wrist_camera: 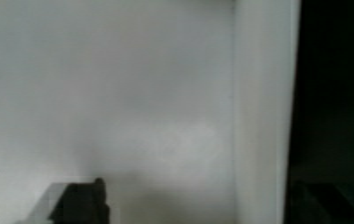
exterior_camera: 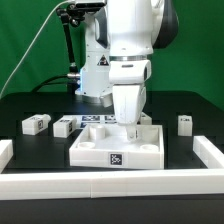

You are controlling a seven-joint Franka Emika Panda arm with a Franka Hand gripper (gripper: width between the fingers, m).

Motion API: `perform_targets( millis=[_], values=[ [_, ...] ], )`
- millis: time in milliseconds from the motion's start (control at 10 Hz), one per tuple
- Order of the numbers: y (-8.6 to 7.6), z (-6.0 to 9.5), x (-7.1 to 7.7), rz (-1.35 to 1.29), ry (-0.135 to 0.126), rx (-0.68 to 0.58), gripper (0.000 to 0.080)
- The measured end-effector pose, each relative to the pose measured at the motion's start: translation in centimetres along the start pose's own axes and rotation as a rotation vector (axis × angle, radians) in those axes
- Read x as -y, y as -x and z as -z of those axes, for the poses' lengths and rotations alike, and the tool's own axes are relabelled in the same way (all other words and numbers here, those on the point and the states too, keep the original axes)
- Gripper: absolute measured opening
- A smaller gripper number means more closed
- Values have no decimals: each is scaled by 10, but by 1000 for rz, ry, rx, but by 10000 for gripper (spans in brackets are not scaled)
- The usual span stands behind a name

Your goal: Assemble one leg

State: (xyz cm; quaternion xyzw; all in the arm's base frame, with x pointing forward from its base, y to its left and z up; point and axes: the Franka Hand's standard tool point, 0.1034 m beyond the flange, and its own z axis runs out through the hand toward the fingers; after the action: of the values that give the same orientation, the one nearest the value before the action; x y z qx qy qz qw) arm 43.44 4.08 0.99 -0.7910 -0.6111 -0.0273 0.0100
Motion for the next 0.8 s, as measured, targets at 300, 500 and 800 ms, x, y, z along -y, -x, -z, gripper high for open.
perform_targets(
  millis=[300, 500, 800],
  values=[
    [0, 0, 0, 0, -1, 0, 206],
    [0, -1, 1, 0, -2, 1, 57],
    [0, -1, 1, 0, -2, 1, 57]
  ],
)
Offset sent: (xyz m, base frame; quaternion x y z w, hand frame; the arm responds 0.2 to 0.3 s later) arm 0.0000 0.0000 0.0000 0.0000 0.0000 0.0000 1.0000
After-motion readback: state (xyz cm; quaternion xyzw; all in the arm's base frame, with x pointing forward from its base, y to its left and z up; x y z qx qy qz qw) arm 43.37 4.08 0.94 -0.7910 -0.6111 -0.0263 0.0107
